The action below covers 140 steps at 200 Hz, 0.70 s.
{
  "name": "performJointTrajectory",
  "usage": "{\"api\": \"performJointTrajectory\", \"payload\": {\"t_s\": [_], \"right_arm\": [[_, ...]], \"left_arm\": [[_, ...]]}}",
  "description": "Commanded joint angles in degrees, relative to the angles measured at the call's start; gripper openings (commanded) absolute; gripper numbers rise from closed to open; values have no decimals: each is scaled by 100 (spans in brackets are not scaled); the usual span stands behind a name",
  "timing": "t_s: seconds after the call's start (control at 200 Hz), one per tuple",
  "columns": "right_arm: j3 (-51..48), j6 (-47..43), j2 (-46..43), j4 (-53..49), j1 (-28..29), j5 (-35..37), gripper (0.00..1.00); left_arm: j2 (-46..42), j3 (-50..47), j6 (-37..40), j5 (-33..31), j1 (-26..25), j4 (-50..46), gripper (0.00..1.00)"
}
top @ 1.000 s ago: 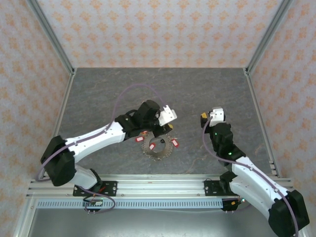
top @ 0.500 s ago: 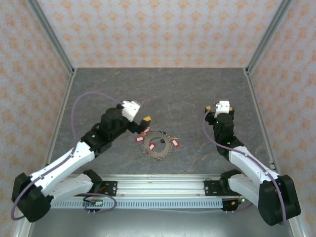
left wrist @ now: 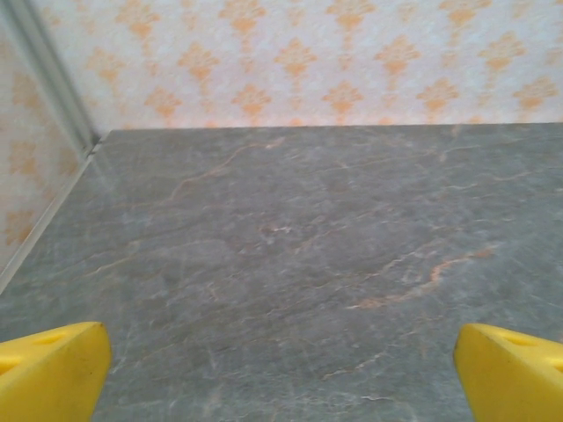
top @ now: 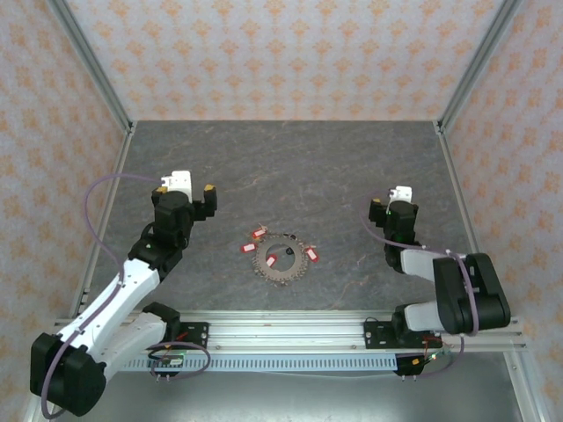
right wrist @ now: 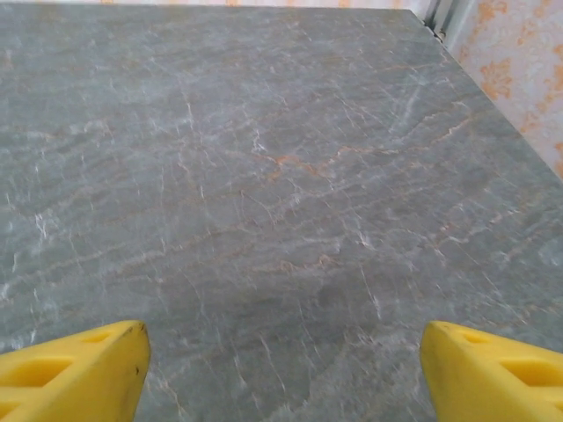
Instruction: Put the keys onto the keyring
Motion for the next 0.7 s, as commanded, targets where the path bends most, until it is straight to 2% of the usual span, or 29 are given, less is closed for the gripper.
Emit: {"api": "performJointTrajectory", "payload": {"t_s": [0.0,0.085,0.15,0.225,0.275,0.285,0.325,0.505,0.696], "right_arm": [[61,238,474,1037,-129,-297,80],[-150,266,909,1930,-186,-428,80],[14,268,669,1184,-189,-400,80],[161,373,867,1252,-189,-90,81],[410,586,841,694,-185,343,87],[445,625,828,603,-201,357,91],[405,659,853,761,-274,296,100],[388,662,823,727,-268,334,99],[365,601,820,769,-268,190,99]], "left_arm": [[33,-107,-495,-308,232,109,100],[-8,-232,-695,-121,553,182,100],[-22,-335,-724,-67,769,272,100],[12,-415,-709,-21,975,380,100],[49,-473,-613,11,1067,531,100],[56,-484,-590,19,1080,565,100],[89,-526,-475,25,1106,702,100],[610,-540,99,-87,1227,1213,100],[1269,-482,482,416,1354,1620,100]]}}
